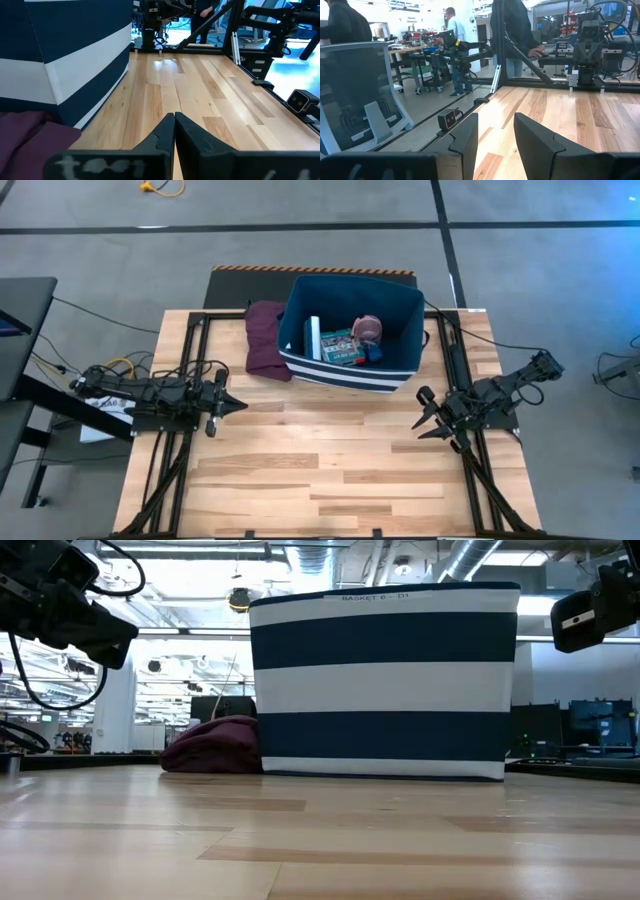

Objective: Pick & place medical supplies in basket/bin
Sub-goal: Return to Home Position

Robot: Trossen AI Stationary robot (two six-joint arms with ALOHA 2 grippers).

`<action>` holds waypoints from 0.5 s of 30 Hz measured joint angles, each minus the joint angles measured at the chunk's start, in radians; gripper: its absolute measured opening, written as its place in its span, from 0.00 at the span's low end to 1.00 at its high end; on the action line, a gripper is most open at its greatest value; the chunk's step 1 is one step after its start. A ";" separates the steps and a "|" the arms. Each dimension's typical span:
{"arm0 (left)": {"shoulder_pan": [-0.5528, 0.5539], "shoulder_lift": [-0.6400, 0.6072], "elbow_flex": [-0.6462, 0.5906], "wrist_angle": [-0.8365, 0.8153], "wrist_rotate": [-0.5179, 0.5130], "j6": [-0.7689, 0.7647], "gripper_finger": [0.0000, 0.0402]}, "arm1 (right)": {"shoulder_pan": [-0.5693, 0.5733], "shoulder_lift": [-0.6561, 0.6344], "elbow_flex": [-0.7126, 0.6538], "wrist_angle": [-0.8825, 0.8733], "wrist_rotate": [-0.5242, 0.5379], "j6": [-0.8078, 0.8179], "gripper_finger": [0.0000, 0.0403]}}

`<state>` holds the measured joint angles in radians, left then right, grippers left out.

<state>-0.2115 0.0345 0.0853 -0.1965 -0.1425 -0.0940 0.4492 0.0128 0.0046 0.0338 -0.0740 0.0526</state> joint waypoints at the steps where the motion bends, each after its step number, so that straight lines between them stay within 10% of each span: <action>1: 0.000 0.000 0.000 0.000 0.000 -0.003 0.00 | 0.000 0.000 0.000 0.000 0.000 0.000 0.30; 15: 0.000 0.000 0.000 0.000 0.000 0.000 0.00 | 0.000 0.000 0.000 0.000 0.000 0.000 0.30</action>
<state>-0.2116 0.0345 0.0849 -0.1966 -0.1425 -0.0939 0.4492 0.0128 0.0047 0.0338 -0.0738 0.0528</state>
